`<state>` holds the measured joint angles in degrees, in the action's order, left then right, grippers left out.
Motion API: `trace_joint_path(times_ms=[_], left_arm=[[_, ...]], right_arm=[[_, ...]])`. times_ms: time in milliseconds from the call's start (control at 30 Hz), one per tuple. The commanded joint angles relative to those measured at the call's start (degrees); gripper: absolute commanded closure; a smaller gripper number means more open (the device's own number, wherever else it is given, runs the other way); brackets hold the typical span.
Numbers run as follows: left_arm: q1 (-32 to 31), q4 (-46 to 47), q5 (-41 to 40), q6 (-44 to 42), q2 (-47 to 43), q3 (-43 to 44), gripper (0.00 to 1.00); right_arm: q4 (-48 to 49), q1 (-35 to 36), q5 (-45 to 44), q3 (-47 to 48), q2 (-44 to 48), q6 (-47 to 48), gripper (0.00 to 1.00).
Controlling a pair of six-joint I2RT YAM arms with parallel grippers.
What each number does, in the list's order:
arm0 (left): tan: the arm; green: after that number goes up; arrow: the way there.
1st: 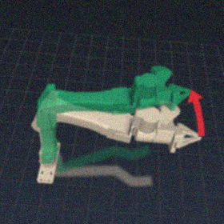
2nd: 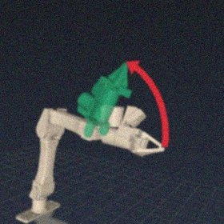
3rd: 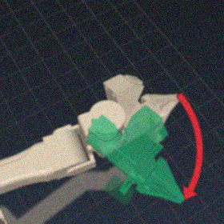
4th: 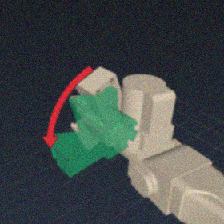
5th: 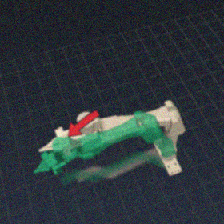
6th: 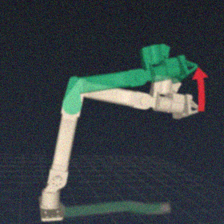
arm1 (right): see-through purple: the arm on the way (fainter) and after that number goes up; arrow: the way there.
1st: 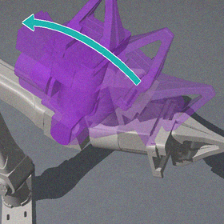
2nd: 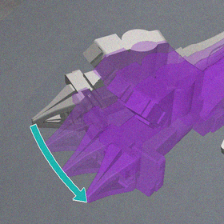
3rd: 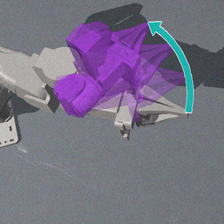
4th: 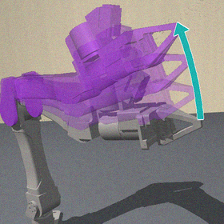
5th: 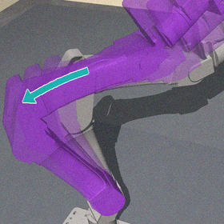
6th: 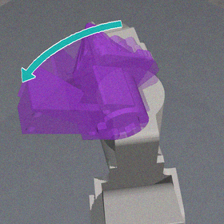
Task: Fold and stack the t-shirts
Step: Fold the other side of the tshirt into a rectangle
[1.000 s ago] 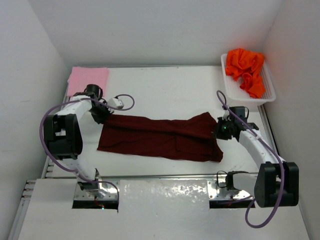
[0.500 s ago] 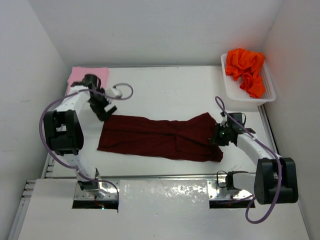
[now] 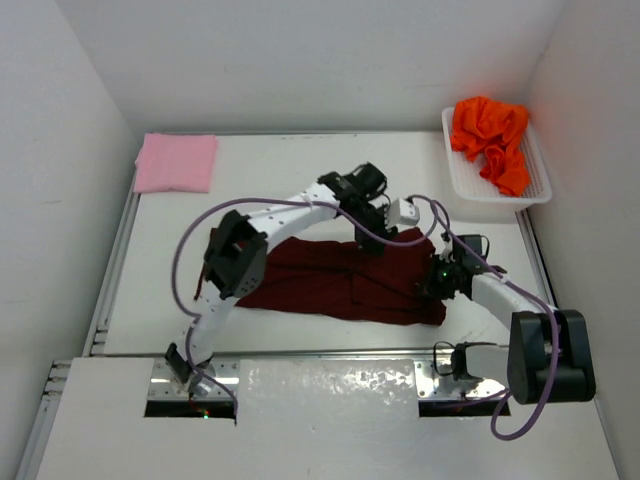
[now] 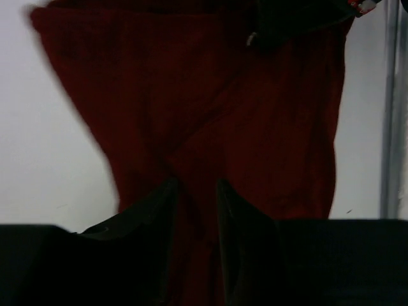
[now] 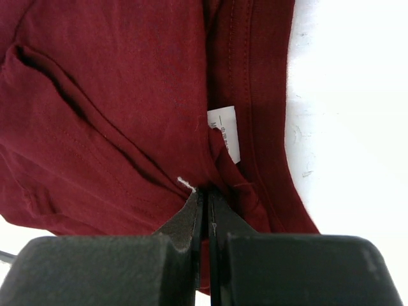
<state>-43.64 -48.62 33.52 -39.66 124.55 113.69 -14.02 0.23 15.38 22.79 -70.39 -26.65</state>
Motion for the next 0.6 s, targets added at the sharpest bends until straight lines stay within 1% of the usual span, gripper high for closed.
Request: trace_joint_path(times_ms=[0,33,67,133,300,367,400,567], left_arm=[[0.8,1.1,4.4,8.2,3.1,2.9,0.70],[0.4,2.6,4.3,9.8,4.5,2.6,0.67],[0.0,5.5,3.7,10.7,5.2,2.4,0.66],[-0.7,7.7,2.2,12.3,7.5,2.7,0.66],[-0.8,9.3,-4.4,13.9,11.0,1.8,0.67],[-0.8,8.6,-3.2,13.6,11.2,1.3,0.67],[-1.0,8.6,-1.6,13.7,10.8,0.1,0.67],[-1.7,10.7,1.1,14.9,9.9,-5.1,0.66]], right_arm=[[4.1,-0.1,0.2,-1.4,0.0,-1.5,1.00],[4.7,-0.1,0.3,-1.9,-0.2,-1.7,1.00],[5.1,-0.1,0.4,-2.0,-0.2,-1.9,1.00],[5.8,0.0,0.6,-2.0,-0.4,-2.3,1.00],[5.5,-0.1,1.0,-1.9,-0.3,-1.7,1.00],[5.4,-0.1,1.0,-1.7,0.1,-1.6,1.00],[5.3,-0.1,0.9,-1.7,0.2,-1.6,1.00],[5.4,-0.1,0.4,-1.3,0.1,-1.5,1.00]])
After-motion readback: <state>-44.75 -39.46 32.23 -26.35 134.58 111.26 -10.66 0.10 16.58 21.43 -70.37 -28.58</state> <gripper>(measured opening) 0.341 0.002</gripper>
